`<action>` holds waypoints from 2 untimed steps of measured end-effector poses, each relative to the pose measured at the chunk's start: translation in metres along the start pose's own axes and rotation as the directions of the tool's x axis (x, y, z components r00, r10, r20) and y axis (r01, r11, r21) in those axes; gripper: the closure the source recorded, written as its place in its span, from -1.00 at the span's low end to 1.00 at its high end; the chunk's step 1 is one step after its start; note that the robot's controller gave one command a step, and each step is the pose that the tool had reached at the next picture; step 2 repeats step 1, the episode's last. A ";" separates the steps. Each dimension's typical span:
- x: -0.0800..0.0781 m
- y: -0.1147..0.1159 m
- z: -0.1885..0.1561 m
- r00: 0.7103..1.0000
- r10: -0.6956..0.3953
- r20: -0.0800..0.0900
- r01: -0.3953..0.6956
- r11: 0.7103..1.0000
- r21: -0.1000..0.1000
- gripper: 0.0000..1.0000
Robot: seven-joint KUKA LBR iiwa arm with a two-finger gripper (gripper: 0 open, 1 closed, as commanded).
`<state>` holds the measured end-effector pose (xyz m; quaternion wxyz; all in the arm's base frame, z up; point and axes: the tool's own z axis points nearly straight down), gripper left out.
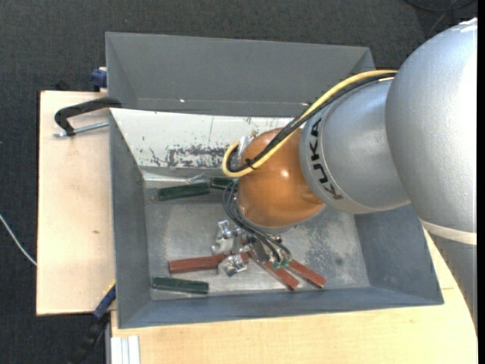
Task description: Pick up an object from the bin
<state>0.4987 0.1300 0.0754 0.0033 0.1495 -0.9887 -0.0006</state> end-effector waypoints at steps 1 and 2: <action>-0.008 0.009 -0.161 0.999 -0.035 0.015 0.035 0.999 0.002 1.00; -0.008 0.009 -0.161 0.999 -0.035 0.015 0.035 0.999 0.002 1.00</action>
Offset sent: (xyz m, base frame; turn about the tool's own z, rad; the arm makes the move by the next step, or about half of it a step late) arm 0.0000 0.0000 0.0000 0.0000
